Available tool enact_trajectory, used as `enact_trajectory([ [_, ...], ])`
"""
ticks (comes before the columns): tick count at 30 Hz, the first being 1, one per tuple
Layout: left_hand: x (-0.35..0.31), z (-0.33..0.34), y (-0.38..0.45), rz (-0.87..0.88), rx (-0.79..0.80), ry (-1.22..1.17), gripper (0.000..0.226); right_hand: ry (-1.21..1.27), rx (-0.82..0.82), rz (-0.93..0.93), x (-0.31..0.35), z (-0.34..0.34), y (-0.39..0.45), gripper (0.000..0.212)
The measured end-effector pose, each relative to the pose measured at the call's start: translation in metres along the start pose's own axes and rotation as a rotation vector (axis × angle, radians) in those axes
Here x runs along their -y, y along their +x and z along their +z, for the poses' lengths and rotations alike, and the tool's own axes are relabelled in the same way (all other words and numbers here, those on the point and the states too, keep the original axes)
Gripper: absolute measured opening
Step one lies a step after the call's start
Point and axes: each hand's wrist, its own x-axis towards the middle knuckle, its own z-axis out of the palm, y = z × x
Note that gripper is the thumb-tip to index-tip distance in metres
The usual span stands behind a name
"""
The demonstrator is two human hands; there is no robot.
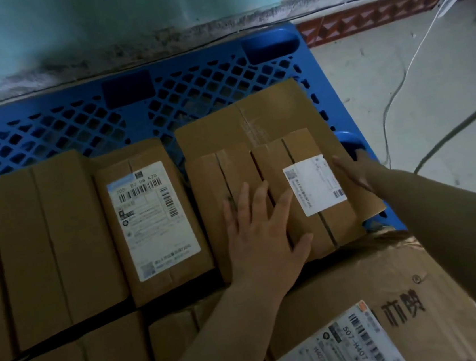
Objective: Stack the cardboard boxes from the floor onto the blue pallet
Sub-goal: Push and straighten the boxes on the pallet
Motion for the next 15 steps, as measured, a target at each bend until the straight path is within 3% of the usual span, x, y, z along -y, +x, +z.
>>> enact_trajectory([
  [7,-0.002,-0.001,0.003,-0.018,0.006,-0.014,0.072,0.202,0.136,0.108,-0.019,0.0,-0.005,0.073],
  [11,0.001,-0.004,0.004,-0.044,0.022,0.004,0.072,0.181,0.2,0.155,-0.01,0.0,-0.014,0.068],
  [15,0.003,-0.012,0.001,-0.043,0.032,-0.009,0.07,0.269,0.157,0.091,0.021,-0.001,-0.025,0.064],
])
